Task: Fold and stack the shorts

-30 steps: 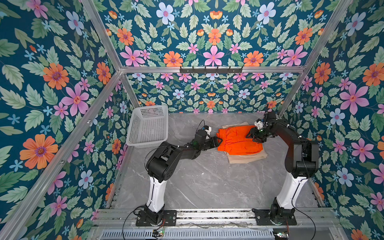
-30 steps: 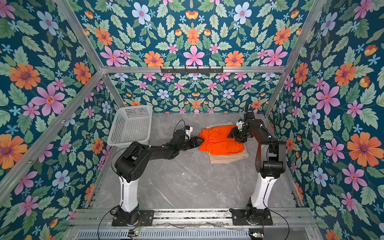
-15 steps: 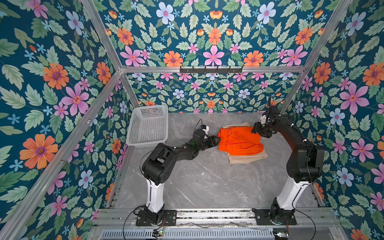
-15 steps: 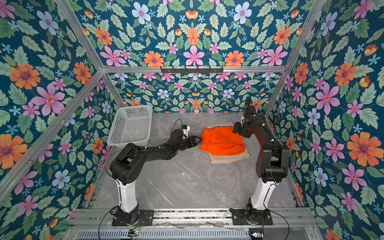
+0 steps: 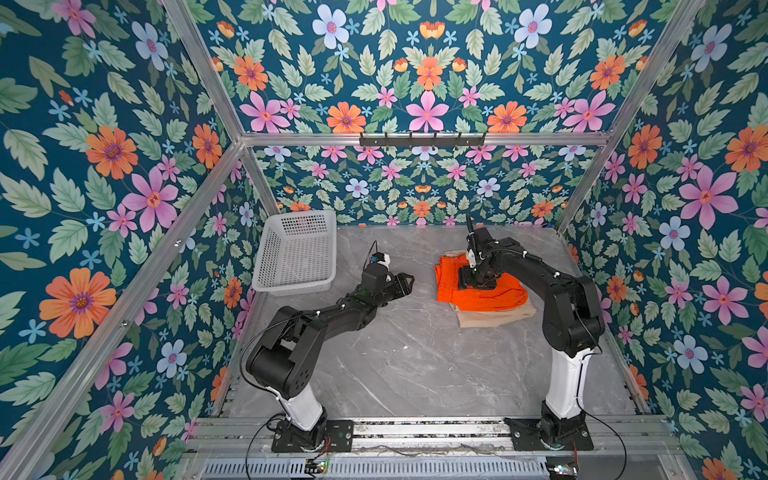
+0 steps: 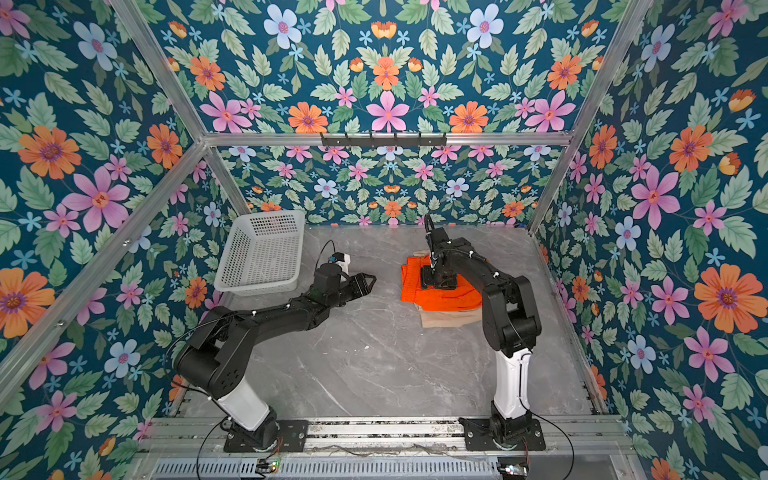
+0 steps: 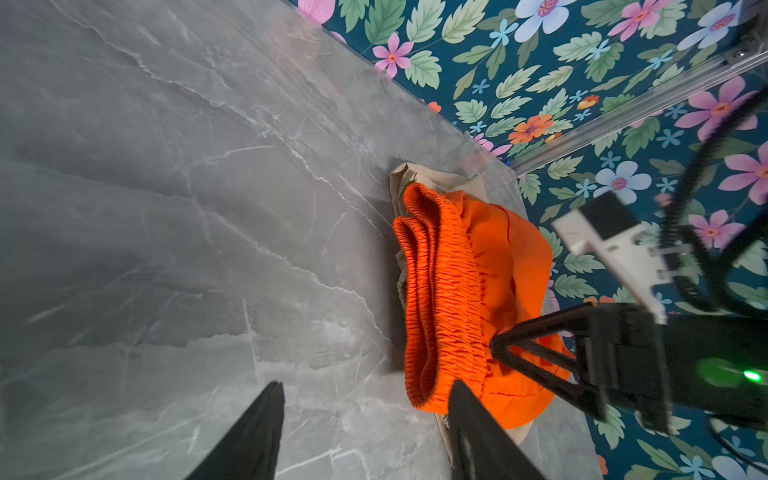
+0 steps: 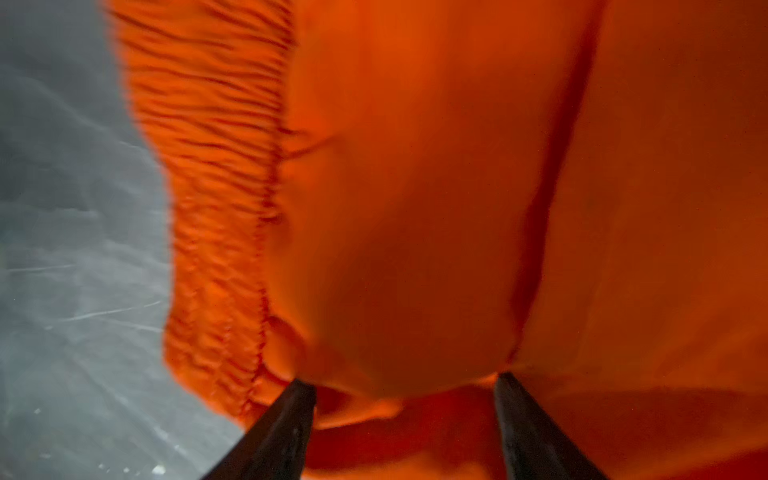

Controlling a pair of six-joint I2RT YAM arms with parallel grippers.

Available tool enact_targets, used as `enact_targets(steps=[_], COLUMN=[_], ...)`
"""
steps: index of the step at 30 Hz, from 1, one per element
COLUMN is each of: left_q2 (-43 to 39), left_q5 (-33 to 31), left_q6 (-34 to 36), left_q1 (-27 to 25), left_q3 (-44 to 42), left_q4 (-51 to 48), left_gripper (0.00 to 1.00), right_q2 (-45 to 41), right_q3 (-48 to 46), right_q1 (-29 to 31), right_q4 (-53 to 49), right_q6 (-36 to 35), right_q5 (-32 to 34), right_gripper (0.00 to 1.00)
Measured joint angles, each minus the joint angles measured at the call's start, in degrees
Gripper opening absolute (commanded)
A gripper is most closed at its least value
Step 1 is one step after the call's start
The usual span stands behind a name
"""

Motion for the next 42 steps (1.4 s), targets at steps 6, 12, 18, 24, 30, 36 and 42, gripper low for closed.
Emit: enact_targets(steps=[6,12,18,24,30,36,42], left_q2=[-0.9,-1.0,-1.6,-4.5,-12.3,-24.7,-37.1], left_q5=[-0.9,-2.1,-3.0,-5.7,-12.9,-25.0,-35.7], left_q6=[1.0,1.7,3.3,6.2,11.2,18.1,26.7], left_q1=[0.3,1.1,2.4,4.5,5.5,5.6,5.6], left_q3=[-0.3,-0.3,-0.2,0.1,-1.1,-9.7,-25.6], left_q4=[-1.1,-1.8,-3.4,-6.3,-9.5,-8.4,0.2], left_gripper=[0.65,0.65,0.66,0.68,0.76,1.0,1.0], right_q2=[4.3,7.7,12.3,14.6,2.8,-23.4,-41.8], right_q3=[0.2,4.4,13.0,23.2,17.0,-9.3,-35.8], right_q1=[-5.3,-11.9,-19.4,-22.8,-21.9,-19.8,-18.8], right_q4=[1.2,1.1,-0.2,-3.2,-1.3,14.3,32.1], right_q6=[-1.3,-5.6,-10.3,-13.6,-14.7,-11.8,-10.3], right_q5=[-1.9,-3.6,-4.0,-3.5,-4.7,-3.8,-1.4], right_gripper=[0.68,0.68,0.68,0.68,0.99,0.99,0.99])
